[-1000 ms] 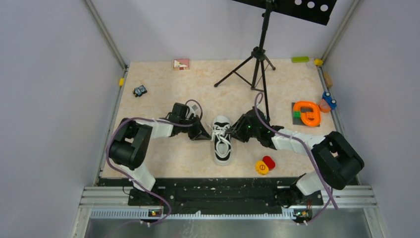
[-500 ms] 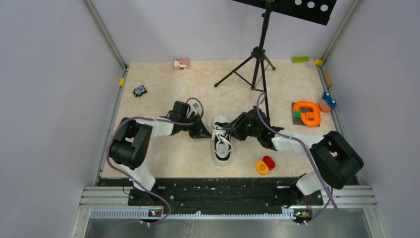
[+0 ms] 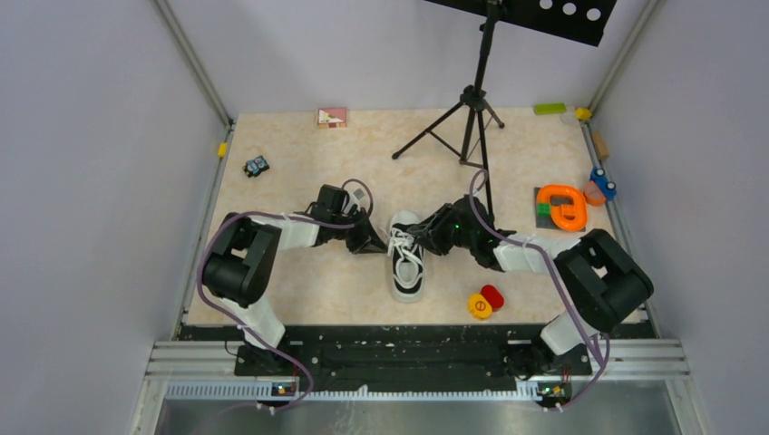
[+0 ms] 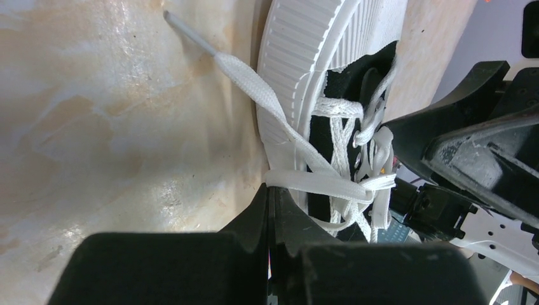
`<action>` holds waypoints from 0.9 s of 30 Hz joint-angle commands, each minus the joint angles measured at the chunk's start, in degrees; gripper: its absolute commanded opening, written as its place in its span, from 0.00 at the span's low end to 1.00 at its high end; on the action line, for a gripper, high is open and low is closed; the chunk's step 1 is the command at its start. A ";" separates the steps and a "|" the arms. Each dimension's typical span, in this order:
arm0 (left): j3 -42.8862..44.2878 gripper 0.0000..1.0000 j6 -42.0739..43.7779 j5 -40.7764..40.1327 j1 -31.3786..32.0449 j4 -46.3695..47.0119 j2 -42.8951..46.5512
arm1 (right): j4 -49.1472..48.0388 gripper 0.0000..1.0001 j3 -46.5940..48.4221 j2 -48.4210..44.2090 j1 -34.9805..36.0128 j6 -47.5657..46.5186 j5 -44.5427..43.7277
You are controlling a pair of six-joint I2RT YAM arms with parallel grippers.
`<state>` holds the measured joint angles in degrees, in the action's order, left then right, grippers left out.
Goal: Tie the shoes
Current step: Tie the shoelace on the shoe.
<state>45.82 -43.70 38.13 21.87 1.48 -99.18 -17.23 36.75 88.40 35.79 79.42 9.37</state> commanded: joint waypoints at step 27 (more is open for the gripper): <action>1.59 0.00 1.21 1.08 0.36 0.48 -0.52 | -9.49 0.00 -1.14 3.53 -1.69 2.76 2.44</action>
<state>46.81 -43.31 38.15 21.91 1.21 -99.90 -25.08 35.35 93.17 34.57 82.70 13.23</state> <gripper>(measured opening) 0.006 0.013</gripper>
